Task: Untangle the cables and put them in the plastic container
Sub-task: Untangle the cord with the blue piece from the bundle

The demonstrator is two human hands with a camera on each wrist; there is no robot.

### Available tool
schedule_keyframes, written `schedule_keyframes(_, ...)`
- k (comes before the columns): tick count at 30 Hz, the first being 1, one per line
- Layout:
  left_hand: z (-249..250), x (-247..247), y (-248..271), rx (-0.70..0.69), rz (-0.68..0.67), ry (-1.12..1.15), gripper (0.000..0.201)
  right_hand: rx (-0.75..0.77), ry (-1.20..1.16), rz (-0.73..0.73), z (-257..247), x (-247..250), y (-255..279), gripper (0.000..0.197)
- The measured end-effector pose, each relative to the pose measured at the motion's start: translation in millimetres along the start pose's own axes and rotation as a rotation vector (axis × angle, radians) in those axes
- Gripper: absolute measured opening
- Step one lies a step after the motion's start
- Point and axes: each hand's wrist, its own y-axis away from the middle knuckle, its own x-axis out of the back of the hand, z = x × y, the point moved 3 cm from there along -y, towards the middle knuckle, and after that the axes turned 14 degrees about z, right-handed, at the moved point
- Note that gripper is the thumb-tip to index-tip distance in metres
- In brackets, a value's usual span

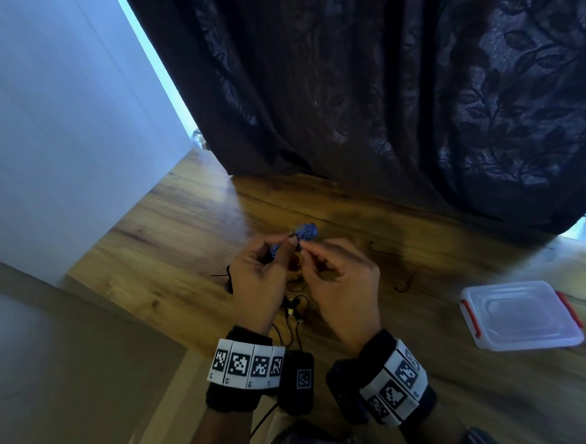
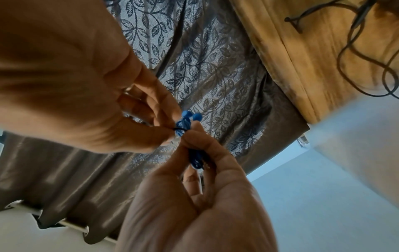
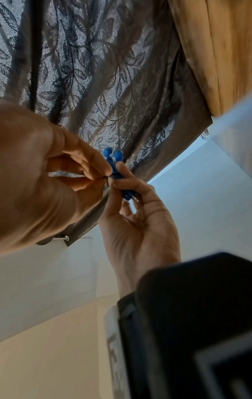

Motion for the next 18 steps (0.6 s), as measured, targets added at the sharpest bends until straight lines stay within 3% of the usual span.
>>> schedule_keyframes(18,5.2,-0.6,3.8,-0.073,-0.005,-0.073,0.013,-0.038,-0.003,-0.088,-2.4,-0.5,0.4,0.025)
